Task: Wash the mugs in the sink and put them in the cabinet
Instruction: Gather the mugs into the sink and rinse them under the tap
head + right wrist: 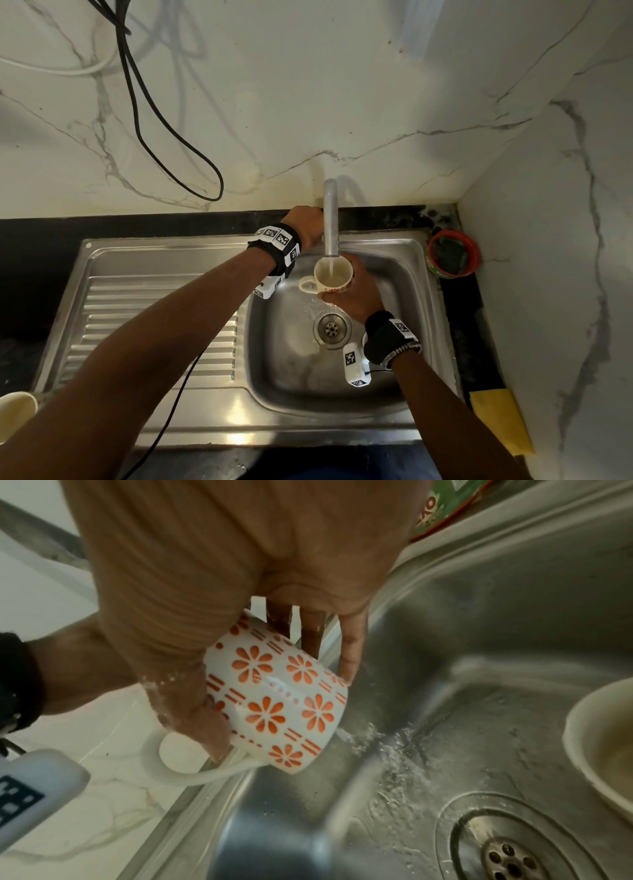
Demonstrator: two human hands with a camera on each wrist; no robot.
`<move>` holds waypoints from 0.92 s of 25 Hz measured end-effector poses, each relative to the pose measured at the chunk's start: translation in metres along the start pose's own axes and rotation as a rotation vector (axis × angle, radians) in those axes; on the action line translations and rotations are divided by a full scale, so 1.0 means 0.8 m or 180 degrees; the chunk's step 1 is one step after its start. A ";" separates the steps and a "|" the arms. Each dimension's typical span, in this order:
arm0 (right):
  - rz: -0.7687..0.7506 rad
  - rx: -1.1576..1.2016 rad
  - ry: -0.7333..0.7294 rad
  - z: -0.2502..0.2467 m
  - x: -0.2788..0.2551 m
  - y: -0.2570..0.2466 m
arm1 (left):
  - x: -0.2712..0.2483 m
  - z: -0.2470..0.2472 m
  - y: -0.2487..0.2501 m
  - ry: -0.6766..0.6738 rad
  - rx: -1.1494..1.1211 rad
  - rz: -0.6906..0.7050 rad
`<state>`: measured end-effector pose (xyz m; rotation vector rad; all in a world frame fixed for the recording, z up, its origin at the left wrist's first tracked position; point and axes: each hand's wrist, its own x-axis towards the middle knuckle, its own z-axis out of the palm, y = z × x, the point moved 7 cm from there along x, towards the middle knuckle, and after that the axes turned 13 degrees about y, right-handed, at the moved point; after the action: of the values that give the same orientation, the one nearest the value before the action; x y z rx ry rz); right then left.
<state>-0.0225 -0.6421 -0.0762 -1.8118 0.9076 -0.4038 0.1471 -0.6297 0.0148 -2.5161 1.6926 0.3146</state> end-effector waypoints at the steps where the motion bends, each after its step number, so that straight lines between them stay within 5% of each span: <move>1: 0.0019 0.0033 -0.0012 -0.002 0.000 0.000 | 0.004 -0.003 0.005 0.0053 -0.0150 0.0010; 6: 0.0728 0.0165 -0.0662 0.014 -0.002 0.020 | -0.001 -0.009 0.007 0.0060 -0.0533 -0.0229; 11: 0.2489 0.0732 -0.1596 0.045 -0.055 0.078 | -0.032 0.021 -0.009 0.0171 -0.0586 -0.0122; 14: 0.2805 0.0487 -0.1848 0.052 -0.081 0.115 | -0.071 0.062 -0.037 0.0300 -0.0801 -0.0231; 18: 0.1850 -0.0841 -0.1719 0.046 -0.066 0.126 | -0.137 0.113 -0.074 0.0283 -0.1042 -0.0606; 23: 0.0434 -0.2368 -0.2580 0.074 -0.085 0.122 | -0.236 0.159 -0.100 0.0270 -0.1185 -0.1069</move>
<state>-0.0681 -0.5720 -0.1796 -2.2582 0.6076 0.8217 0.1372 -0.4044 -0.0700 -3.0605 1.2976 0.5411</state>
